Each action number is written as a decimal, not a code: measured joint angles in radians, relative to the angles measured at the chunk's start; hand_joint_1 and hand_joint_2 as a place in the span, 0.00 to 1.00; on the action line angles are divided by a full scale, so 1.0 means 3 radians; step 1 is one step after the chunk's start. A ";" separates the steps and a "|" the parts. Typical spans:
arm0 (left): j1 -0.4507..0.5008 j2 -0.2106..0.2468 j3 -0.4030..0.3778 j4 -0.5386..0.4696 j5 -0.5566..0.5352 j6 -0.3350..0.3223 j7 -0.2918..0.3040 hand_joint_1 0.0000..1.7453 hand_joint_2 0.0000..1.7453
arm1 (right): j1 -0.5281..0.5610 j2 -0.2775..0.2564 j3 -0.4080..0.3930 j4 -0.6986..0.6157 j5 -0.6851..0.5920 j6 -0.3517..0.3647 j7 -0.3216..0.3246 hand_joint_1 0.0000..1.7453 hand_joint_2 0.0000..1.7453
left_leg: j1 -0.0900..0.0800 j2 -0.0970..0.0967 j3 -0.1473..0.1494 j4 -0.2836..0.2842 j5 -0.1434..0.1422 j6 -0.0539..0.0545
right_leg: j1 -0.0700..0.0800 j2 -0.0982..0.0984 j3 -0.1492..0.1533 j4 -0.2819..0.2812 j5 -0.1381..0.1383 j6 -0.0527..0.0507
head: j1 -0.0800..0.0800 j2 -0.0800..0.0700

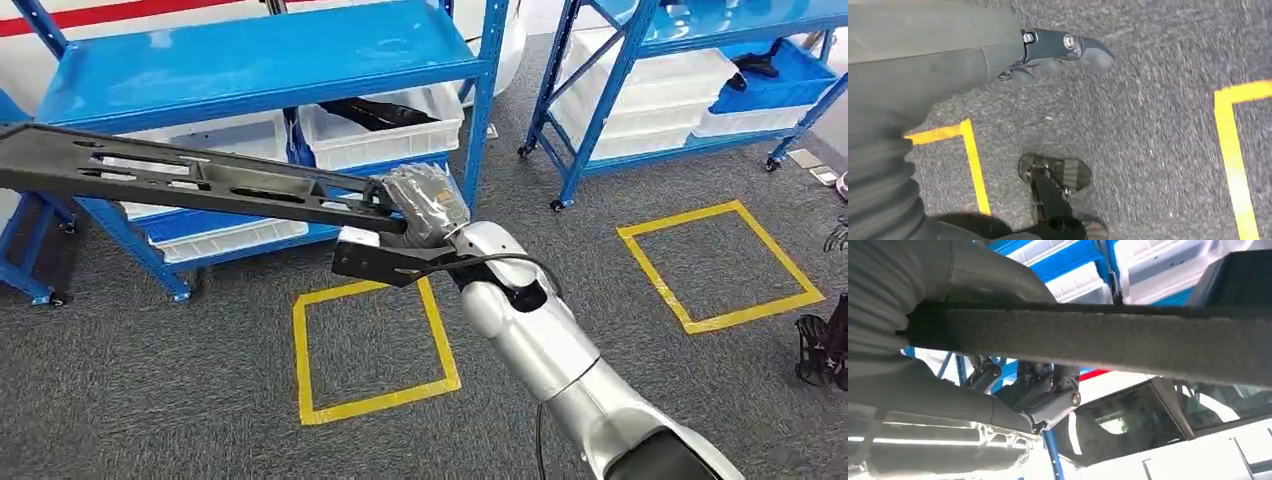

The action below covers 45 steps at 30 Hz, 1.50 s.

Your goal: Take the parts from the cabinet and place them on the table.

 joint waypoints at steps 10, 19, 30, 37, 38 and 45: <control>0.0005 -0.0004 0.0000 -0.0001 -0.0031 -0.0010 0.0000 0.00 1.00 | 0.0016 -0.0006 -0.0001 -0.0024 0.0080 -0.0023 -0.0020 1.00 1.00 | -0.0060 0.0015 -0.0383 -0.0004 0.0367 -0.0054 | 0.0050 0.0005 0.0681 -0.0327 -0.0187 -0.0018 | -0.0013 0.0000; 0.0023 0.0000 0.0000 -0.0001 -0.0033 -0.0046 -0.0010 0.00 1.00 | 0.0013 -0.0005 0.0004 -0.0022 0.0083 -0.0032 -0.0022 1.00 1.00 | 0.0006 -0.0023 -0.0661 0.1072 -0.0335 -0.0208 | 0.0004 -0.0018 0.0366 -0.0339 0.0103 -0.0160 | -0.0023 0.0000; 0.0024 -0.0003 -0.0001 -0.0008 -0.0074 -0.0065 -0.0071 0.00 1.00 | 0.0004 0.0013 -0.0093 -0.0010 -0.0001 -0.0060 -0.0026 1.00 1.00 | 0.0022 -0.0041 0.0121 -0.0028 -0.0102 -0.0041 | 0.0020 0.0052 0.0012 -0.0111 0.0192 0.0011 | -0.0008 0.0001; 0.0026 -0.0008 0.0000 -0.0008 -0.0083 -0.0064 -0.0069 0.00 1.00 | 0.0031 -0.0004 -0.0100 0.0015 0.0039 -0.0066 -0.0026 1.00 1.00 | -0.0021 0.0186 -0.0004 -0.0022 0.0002 -0.0008 | 0.0004 -0.0005 0.0121 0.0245 -0.0058 0.0069 | 0.0005 0.0001; 0.0025 -0.0008 0.0000 -0.0008 -0.0089 -0.0064 -0.0069 0.00 1.00 | 0.0027 -0.0003 -0.0103 0.0015 0.0041 -0.0066 -0.0025 1.00 1.00 | -0.0023 0.0220 -0.0002 -0.0017 0.0004 -0.0015 | 0.0005 -0.0114 0.0360 -0.0130 0.0026 0.0076 | 0.0008 0.0001; 0.0009 -0.0005 0.0000 -0.0009 -0.0094 -0.0036 -0.0066 0.00 1.00 | 0.0024 0.0006 -0.0145 0.0017 0.0058 -0.0094 -0.0026 1.00 1.00 | -0.0029 0.0165 -0.0084 0.0123 -0.0112 -0.0129 | 0.0001 -0.0040 0.0389 -0.0324 0.0080 -0.0125 | -0.0008 0.0001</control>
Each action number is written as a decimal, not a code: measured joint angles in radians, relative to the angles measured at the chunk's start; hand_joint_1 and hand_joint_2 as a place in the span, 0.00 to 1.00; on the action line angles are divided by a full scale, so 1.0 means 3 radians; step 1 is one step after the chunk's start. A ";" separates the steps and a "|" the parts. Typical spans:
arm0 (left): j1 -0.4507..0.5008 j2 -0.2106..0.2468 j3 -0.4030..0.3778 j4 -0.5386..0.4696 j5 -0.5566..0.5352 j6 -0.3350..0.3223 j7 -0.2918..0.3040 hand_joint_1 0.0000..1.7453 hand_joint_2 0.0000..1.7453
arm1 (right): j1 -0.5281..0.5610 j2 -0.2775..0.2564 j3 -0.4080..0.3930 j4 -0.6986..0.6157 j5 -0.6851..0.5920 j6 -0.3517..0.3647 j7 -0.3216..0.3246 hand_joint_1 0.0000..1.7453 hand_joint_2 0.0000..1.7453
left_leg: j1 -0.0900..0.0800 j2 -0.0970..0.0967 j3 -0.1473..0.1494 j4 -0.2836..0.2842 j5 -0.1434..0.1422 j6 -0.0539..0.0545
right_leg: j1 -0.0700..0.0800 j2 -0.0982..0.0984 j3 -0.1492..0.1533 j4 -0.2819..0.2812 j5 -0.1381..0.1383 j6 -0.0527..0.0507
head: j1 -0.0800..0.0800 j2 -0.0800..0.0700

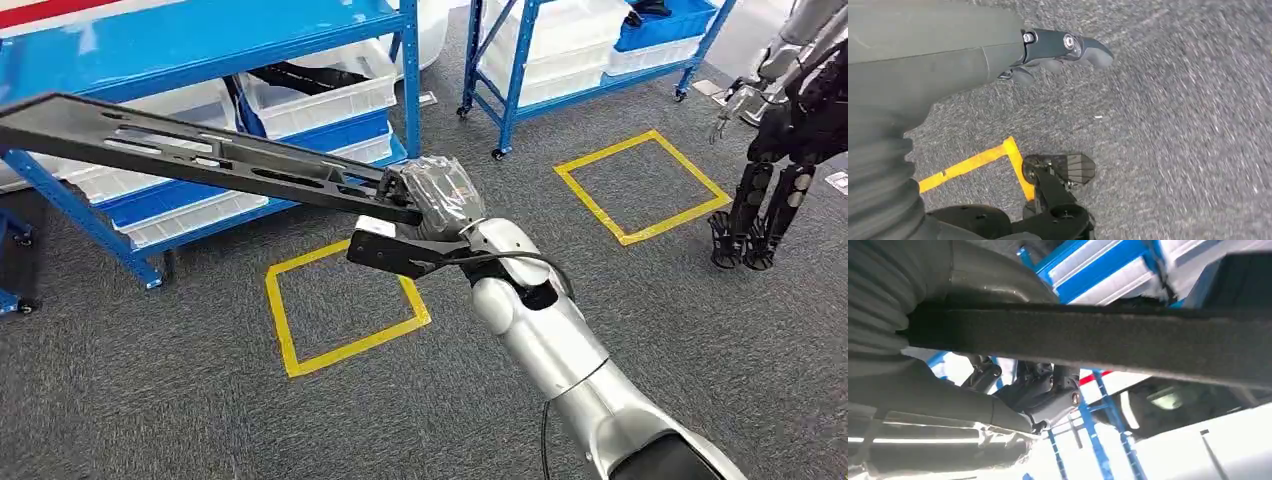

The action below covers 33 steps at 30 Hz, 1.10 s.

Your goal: Take the parts from the cabinet and place them on the table.

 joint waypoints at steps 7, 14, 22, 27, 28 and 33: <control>0.0009 0.0000 0.0001 0.0000 -0.0001 0.0003 0.0001 0.00 1.00 | 0.0009 0.0017 0.0003 0.0022 0.0008 -0.0001 0.0000 1.00 1.00 | 0.0007 -0.0201 -0.0172 0.0523 -0.0142 0.0011 | 0.0029 0.0257 -0.0056 0.0019 0.0050 -0.0034 | -0.0001 -0.0001; 0.0004 -0.0009 0.0004 0.0000 0.0003 0.0036 -0.0006 0.00 1.00 | 0.0004 0.0034 -0.0033 0.0023 0.0011 -0.0004 0.0000 1.00 1.00 | 0.0037 -0.0296 0.0105 -0.0136 0.0081 0.0105 | 0.0077 0.0466 -0.0178 0.0046 0.0121 0.0092 | -0.0010 -0.0001; 0.0026 -0.0017 0.0023 -0.0004 -0.0003 0.0067 0.0009 0.00 1.00 | -0.0004 -0.0011 -0.0122 0.0027 0.0062 -0.0036 0.0023 1.00 1.00 | 0.0019 0.0051 0.0081 -0.0138 0.0109 0.0133 | -0.0024 0.0046 -0.0426 0.0754 -0.0186 0.0188 | 0.0037 -0.0001; 0.0020 -0.0015 0.0025 -0.0004 -0.0064 0.0061 0.0029 0.00 1.00 | 0.0000 -0.0071 -0.0217 0.0001 0.0173 -0.0084 0.0052 1.00 1.00 | -0.0018 0.0207 0.0078 -0.0119 0.0099 0.0054 | 0.0001 -0.0112 -0.0068 0.0050 -0.0015 0.0149 | 0.0018 0.0000; 0.0019 -0.0015 0.0025 -0.0004 -0.0071 0.0058 0.0034 0.00 1.00 | 0.0012 -0.0092 -0.0231 0.0000 0.0183 -0.0084 0.0057 1.00 1.00 | -0.0009 0.0239 0.0082 -0.0116 0.0100 0.0048 | 0.0004 -0.0074 -0.0079 0.0052 -0.0009 0.0137 | 0.0012 -0.0001; 0.0023 -0.0015 0.0025 -0.0004 -0.0093 0.0028 0.0033 0.00 1.00 | 0.0042 -0.0130 -0.0270 -0.0025 0.0230 -0.0094 0.0074 1.00 1.00 | 0.0035 -0.0157 -0.0234 0.0634 -0.0377 -0.0004 | -0.0022 0.0114 -0.0093 0.0041 0.0036 0.0041 | 0.0010 -0.0001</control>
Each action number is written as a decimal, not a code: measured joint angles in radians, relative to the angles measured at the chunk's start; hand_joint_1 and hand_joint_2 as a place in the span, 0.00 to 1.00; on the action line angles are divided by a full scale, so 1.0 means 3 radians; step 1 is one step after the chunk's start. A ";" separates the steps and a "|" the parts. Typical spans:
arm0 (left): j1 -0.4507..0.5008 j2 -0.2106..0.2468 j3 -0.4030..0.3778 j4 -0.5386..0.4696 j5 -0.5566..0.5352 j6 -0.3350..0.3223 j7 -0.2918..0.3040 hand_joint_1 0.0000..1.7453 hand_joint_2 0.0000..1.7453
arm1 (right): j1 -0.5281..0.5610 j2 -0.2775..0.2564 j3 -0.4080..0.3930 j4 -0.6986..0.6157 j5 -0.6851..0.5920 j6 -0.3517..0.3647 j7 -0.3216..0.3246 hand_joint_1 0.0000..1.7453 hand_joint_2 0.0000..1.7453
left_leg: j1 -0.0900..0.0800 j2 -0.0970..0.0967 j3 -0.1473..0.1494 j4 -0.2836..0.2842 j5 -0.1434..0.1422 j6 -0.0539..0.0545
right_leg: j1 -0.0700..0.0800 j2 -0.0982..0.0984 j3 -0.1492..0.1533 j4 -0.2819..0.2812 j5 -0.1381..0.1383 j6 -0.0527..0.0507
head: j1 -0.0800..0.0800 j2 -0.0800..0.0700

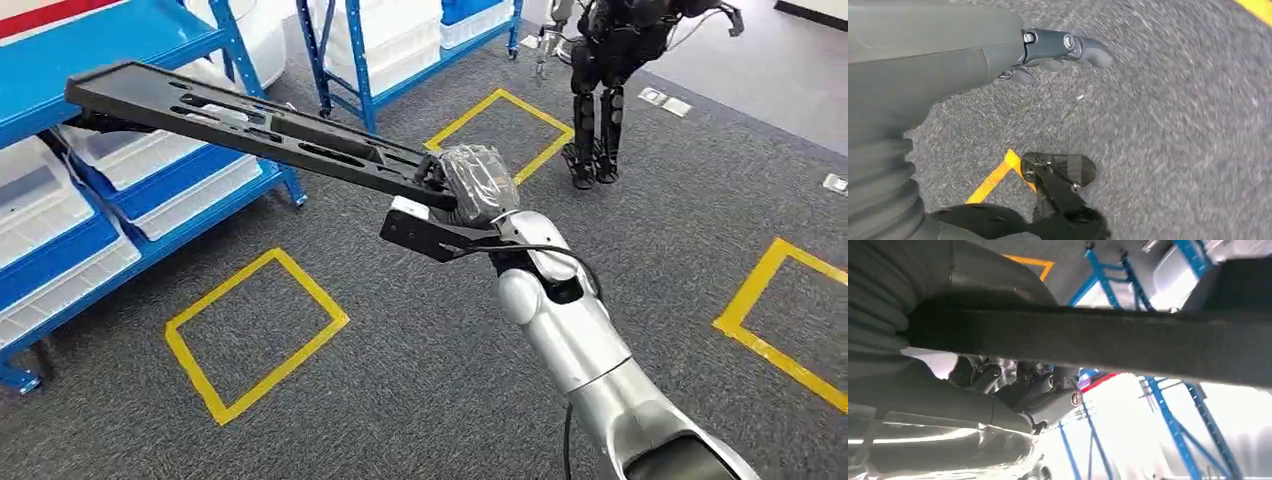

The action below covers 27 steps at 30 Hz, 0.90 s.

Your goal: Take the parts from the cabinet and place them on the table.

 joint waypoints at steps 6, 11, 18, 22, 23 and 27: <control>-0.0034 0.0001 -0.0019 0.0000 -0.0127 -0.0039 0.0075 0.00 1.00 | 0.0131 -0.0116 -0.0095 -0.0094 0.0169 -0.0046 0.0093 1.00 1.00 | 0.0005 -0.0202 0.0228 -0.0509 0.0449 0.0070 | 0.0023 0.0255 -0.0004 0.0031 0.0010 -0.0007 | 0.0000 0.0000; -0.0117 0.0003 -0.0066 0.0000 -0.0227 -0.0079 0.0118 0.00 1.00 | 0.0225 -0.0301 -0.0210 -0.0274 0.0287 -0.0091 0.0119 1.00 1.00 | -0.0015 -0.0238 0.0277 -0.0659 0.0431 0.0092 | 0.0019 0.0443 -0.0112 0.0015 0.0088 0.0115 | -0.0003 0.0001; -0.0164 -0.0011 -0.0126 -0.0004 -0.0272 -0.0093 0.0146 0.00 1.00 | 0.0394 -0.0535 -0.0289 -0.0435 0.0380 -0.0119 0.0132 1.00 1.00 | -0.0032 0.0146 0.0254 -0.0705 0.0477 0.0154 | 0.0013 -0.0030 -0.0613 0.1085 -0.0361 0.0149 | 0.0041 0.0000; -0.0206 -0.0011 -0.0179 -0.0006 -0.0301 -0.0112 0.0151 0.00 1.00 | 0.0451 -0.0653 -0.0327 -0.0544 0.0455 -0.0119 0.0164 1.00 1.00 | -0.0051 0.0298 0.0266 -0.0700 0.0462 0.0122 | -0.0010 -0.0391 -0.0010 0.0032 -0.0086 0.0219 | 0.0047 0.0001; -0.0213 -0.0015 -0.0179 -0.0006 -0.0300 -0.0126 0.0150 0.00 1.00 | 0.0454 -0.0669 -0.0329 -0.0568 0.0455 -0.0118 0.0165 1.00 1.00 | -0.0074 0.0327 0.0256 -0.0693 0.0453 0.0100 | 0.0036 -0.0387 0.0023 0.0030 -0.0055 0.0194 | 0.0036 0.0000; -0.0249 -0.0033 -0.0181 -0.0006 -0.0290 -0.0142 0.0148 0.00 1.00 | 0.0493 -0.0764 -0.0360 -0.0618 0.0453 -0.0117 0.0167 1.00 1.00 | -0.0037 0.0397 0.0265 -0.0673 0.0415 0.0038 | -0.0014 -0.0194 -0.0019 0.0025 -0.0022 0.0127 | 0.0022 0.0001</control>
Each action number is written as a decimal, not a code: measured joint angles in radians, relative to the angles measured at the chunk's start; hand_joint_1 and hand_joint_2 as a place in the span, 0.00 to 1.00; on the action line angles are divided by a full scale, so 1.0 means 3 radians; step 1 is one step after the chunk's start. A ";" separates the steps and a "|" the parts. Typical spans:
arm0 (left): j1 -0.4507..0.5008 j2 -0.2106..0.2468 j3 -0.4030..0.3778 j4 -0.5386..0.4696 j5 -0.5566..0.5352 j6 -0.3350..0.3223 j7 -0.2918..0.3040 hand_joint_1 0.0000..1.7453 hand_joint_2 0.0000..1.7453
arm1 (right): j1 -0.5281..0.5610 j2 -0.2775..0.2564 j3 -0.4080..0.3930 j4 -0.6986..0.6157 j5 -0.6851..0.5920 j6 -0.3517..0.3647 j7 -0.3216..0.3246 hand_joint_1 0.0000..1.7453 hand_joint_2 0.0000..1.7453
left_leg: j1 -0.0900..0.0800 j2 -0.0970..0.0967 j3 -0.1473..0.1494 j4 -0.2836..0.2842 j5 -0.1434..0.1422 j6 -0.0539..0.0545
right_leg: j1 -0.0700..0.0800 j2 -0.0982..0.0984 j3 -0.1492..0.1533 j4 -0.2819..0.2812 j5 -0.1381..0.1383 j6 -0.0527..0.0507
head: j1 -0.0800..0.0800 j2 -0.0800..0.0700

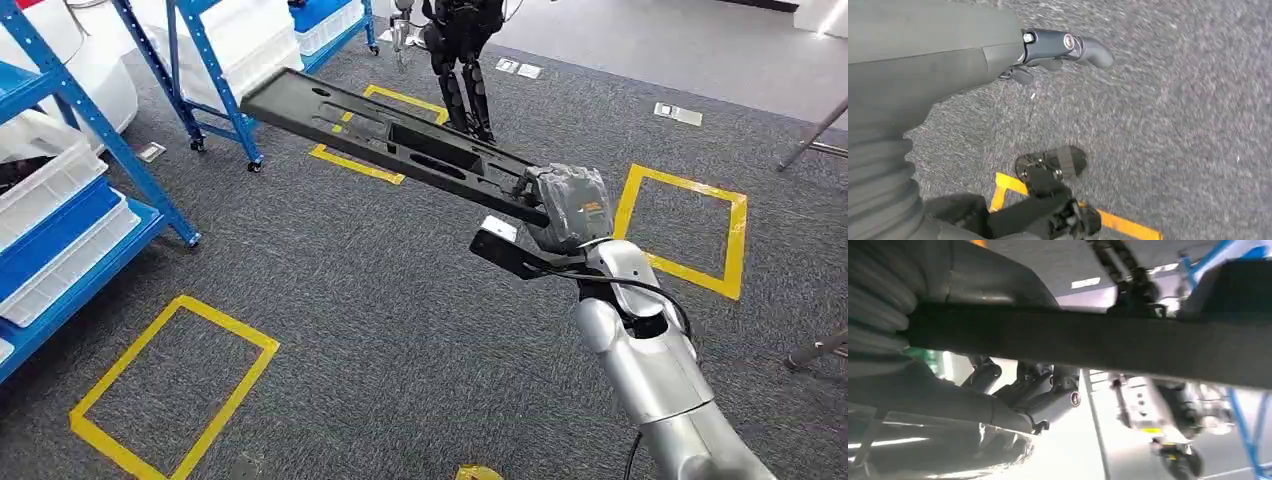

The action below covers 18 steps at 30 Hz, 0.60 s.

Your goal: Take the parts from the cabinet and place them on the table.

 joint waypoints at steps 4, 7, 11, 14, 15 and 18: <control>0.0008 -0.0010 0.0000 0.0001 0.0001 -0.0010 -0.0001 0.00 1.00 | 0.0016 -0.0022 0.0005 -0.0029 0.0003 0.0006 -0.0001 1.00 1.00 | 0.0023 -0.0413 -0.0374 0.0861 -0.0478 -0.0013 | 0.0007 0.0165 -0.0014 0.0000 0.0024 -0.0075 | -0.0010 -0.0001; 0.0008 -0.0013 0.0001 0.0001 0.0015 -0.0031 0.0008 0.00 1.00 | 0.0016 -0.0032 0.0005 -0.0029 0.0014 0.0025 0.0000 1.00 1.00 | 0.0024 -0.0426 -0.0451 0.0945 -0.0362 0.0003 | 0.0015 0.0307 -0.0014 0.0009 0.0026 -0.0076 | -0.0009 -0.0001; 0.0017 -0.0009 0.0001 0.0001 0.0024 -0.0032 0.0038 0.00 1.00 | 0.0008 -0.0050 0.0006 -0.0048 0.0034 0.0001 0.0022 1.00 1.00 | 0.0062 -0.0795 -0.0077 0.0088 0.0022 0.0047 | 0.0045 0.0472 -0.0055 0.0053 0.0033 -0.0056 | 0.0000 -0.0001; 0.0026 -0.0013 0.0001 0.0003 0.0006 -0.0023 0.0061 0.00 1.00 | 0.0057 -0.0077 0.0000 -0.0077 0.0029 -0.0044 0.0028 1.00 1.00 | 0.0009 -0.0680 -0.0081 0.0074 0.0023 0.0049 | -0.0012 0.0587 -0.0098 0.0013 0.0082 0.0019 | -0.0019 -0.0001; 0.0026 -0.0015 0.0001 0.0003 0.0009 -0.0004 0.0062 0.00 1.00 | 0.0072 -0.0102 -0.0005 -0.0084 0.0025 -0.0056 0.0028 1.00 1.00 | 0.0025 -0.0629 -0.0063 0.0027 0.0054 0.0078 | 0.0018 0.0618 -0.0121 0.0007 0.0094 0.0043 | -0.0015 0.0000; 0.0025 -0.0013 0.0001 0.0003 0.0013 0.0001 0.0070 0.00 1.00 | 0.0093 -0.0133 -0.0013 -0.0094 0.0027 -0.0092 0.0027 1.00 1.00 | 0.0020 -0.0483 -0.0055 -0.0014 0.0088 0.0114 | 0.0023 0.0207 -0.0361 0.0473 -0.0146 -0.0009 | 0.0013 -0.0001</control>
